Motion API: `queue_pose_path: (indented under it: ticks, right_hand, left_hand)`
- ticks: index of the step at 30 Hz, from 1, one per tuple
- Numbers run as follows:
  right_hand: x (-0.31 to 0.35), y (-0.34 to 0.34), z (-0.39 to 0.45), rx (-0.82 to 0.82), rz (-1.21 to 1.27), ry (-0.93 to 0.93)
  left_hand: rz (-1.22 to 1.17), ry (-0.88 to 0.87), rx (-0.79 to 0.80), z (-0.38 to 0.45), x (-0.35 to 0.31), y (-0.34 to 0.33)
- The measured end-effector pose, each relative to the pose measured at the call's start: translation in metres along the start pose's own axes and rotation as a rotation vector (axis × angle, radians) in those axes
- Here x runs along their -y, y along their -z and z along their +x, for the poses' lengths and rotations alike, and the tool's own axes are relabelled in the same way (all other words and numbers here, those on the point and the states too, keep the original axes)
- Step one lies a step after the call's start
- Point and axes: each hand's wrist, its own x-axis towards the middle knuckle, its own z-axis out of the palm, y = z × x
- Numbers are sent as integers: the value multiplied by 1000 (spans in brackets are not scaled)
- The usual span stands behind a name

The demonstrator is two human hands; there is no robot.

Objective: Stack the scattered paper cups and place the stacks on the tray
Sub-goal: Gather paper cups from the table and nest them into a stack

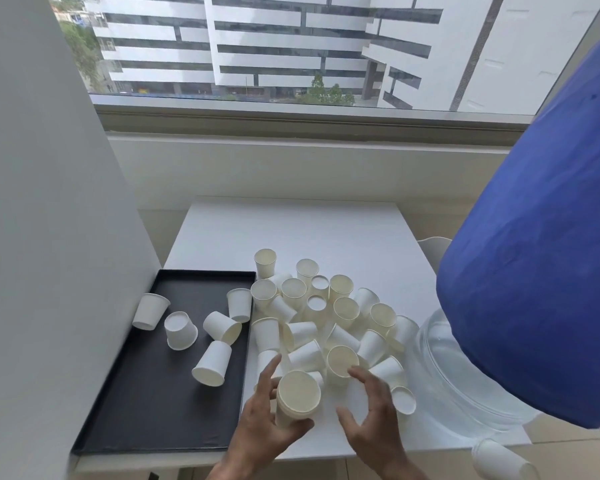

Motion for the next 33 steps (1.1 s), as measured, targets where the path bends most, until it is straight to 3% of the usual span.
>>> queue_pose_path:
  ticks: [2, 6, 9, 14, 18, 23, 26, 29, 33]
  right_hand:
    - [-18, 5, 6, -5, -336, -47]
    - [-47, 23, 10, 213, -869, -261]
    - [-64, 29, 8, 282, -1043, -284]
    - [-78, 29, 6, 334, -1100, -267]
    - [-68, 31, 7, 291, -799, -279]
    - [-36, 30, 10, 108, 191, -312]
    - [-13, 22, 11, 37, 602, -348]
    - [10, 10, 13, 60, 783, -351]
    - [29, -6, 6, 165, 785, -308]
  left_hand:
    - [15, 1, 6, -1, 2, 0]
    - [48, 4, 38, -2, 7, -1]
    - [55, 9, 42, -3, 10, -3]
    - [72, -5, 50, -3, 11, -3]
    - [98, 1, 57, -4, 12, -2]
    - [97, 33, 53, -7, 14, -4]
    - [92, 45, 55, -10, 14, -7]
    - [86, 46, 69, -12, 10, -11]
    - [40, 47, 60, -11, 1, -18]
